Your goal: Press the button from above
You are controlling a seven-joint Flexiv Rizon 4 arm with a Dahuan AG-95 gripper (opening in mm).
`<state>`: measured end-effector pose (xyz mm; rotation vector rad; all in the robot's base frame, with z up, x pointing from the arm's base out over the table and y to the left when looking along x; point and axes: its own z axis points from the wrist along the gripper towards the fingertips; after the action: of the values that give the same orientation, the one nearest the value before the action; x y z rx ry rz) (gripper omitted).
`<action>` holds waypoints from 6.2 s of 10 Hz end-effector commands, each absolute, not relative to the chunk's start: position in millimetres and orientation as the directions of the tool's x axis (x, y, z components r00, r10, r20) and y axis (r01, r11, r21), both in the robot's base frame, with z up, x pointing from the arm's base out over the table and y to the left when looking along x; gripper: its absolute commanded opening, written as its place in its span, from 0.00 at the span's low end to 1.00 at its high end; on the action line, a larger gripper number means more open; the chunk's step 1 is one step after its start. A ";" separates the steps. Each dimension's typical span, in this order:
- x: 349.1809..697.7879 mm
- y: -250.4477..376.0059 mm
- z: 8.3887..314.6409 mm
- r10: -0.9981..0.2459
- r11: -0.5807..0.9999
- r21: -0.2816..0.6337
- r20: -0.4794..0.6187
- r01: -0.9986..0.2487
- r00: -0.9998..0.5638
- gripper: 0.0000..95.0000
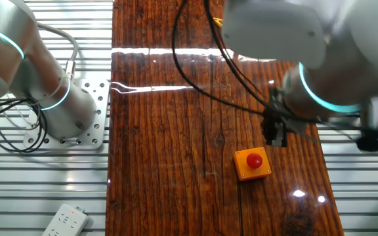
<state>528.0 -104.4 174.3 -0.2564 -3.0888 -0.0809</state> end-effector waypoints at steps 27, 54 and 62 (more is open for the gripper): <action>527.8 -110.6 126.2 0.106 0.980 0.172 -0.006 0.104 -0.994 0.80; 528.8 -118.6 95.7 0.201 0.979 0.029 0.042 0.202 -0.979 0.80; 530.2 -122.4 86.7 0.191 0.981 0.035 0.030 0.192 -0.981 0.80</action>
<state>530.8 -122.5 86.5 -0.3007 -3.1004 -0.0588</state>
